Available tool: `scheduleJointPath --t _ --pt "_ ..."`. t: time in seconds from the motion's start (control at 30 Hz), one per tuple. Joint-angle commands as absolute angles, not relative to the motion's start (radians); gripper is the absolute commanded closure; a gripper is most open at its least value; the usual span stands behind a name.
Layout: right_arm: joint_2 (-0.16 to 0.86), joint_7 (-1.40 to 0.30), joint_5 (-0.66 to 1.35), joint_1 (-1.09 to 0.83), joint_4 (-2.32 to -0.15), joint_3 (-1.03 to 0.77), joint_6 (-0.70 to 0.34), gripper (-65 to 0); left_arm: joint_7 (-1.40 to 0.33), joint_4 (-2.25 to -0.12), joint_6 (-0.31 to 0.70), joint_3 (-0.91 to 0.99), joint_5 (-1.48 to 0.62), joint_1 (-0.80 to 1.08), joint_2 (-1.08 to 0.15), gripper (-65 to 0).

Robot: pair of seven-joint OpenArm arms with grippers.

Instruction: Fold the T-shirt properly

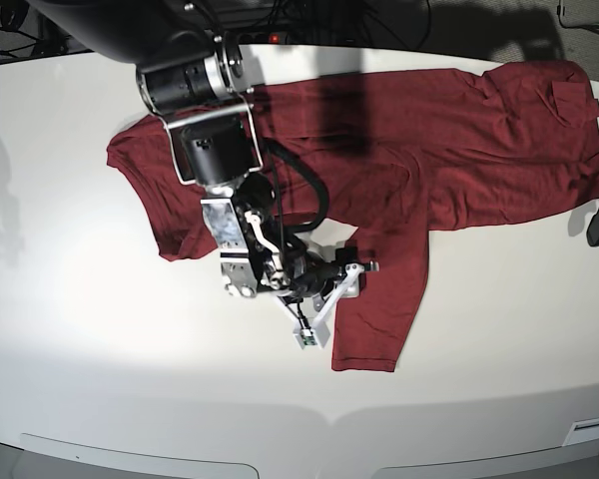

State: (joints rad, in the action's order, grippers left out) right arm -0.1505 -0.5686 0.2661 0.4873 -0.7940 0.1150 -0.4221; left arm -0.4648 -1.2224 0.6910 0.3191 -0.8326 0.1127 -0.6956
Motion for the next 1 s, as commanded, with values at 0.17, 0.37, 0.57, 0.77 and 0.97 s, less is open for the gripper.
scheduleJointPath --t 0.17,0.37,0.57,0.77,0.97 --pt "-0.157 -0.523 0.274 0.513 -0.712 0.115 -0.416 -31.7 -0.441 -1.240 0.698 0.328 -0.858 0.099 -0.723 -30.7" --pt "-0.157 -0.524 0.379 0.512 -0.644 0.119 -0.422 -31.6 -0.441 -1.240 0.698 0.328 -0.858 0.099 -0.723 -30.7" --pt "-0.157 -0.571 0.378 0.512 -0.639 0.119 -0.438 -21.3 -0.432 -1.240 0.698 0.328 -0.858 0.099 -0.723 -30.7" --pt "-0.157 -0.609 0.377 0.512 -0.639 0.119 -0.446 -0.4 -0.426 -1.240 0.698 0.328 -0.857 0.099 -0.723 -30.7" --pt "-0.157 -0.538 0.377 0.513 -0.639 0.119 -0.519 0.0 -0.426 -1.240 0.698 0.328 -0.857 0.099 -0.723 -30.7"
